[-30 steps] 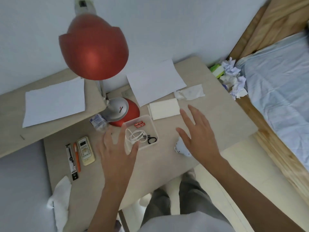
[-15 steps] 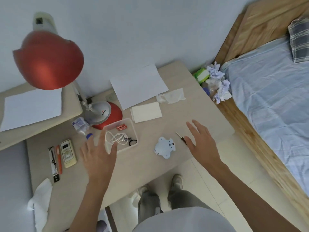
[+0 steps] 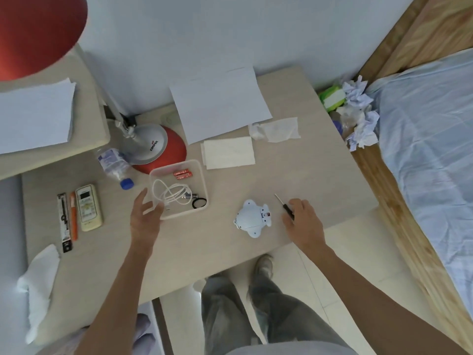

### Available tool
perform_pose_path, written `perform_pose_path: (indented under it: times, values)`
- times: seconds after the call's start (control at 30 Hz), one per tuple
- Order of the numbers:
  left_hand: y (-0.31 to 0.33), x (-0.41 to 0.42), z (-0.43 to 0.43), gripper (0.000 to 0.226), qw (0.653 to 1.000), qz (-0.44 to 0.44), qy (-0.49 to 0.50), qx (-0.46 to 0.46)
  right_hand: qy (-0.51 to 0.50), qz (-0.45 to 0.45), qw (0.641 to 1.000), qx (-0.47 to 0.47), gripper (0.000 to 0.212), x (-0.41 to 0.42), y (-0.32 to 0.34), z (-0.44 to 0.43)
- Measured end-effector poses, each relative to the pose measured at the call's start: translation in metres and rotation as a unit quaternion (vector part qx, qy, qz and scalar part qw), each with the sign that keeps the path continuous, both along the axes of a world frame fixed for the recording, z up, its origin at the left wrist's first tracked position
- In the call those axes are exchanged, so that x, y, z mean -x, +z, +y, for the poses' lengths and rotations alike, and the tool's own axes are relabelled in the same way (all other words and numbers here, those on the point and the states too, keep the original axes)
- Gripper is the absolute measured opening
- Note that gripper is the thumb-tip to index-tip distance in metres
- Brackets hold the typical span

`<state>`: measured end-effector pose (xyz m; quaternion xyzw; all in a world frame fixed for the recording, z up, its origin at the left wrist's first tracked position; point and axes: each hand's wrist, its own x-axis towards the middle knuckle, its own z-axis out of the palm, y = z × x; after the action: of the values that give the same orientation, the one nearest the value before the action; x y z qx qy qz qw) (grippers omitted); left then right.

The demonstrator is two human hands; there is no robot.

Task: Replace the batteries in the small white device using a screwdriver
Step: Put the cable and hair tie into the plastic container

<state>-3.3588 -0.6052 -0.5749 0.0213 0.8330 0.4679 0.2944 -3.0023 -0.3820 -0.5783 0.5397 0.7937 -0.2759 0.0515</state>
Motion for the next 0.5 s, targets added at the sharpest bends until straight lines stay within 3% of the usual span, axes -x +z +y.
perform_pose_path:
  times: [0.5]
  values:
    - [-0.019, -0.010, 0.000, 0.072, 0.998, 0.023, -0.040, -0.050, 0.013, -0.052, 0.998, -0.025, 0.007, 0.021, -0.023, 0.011]
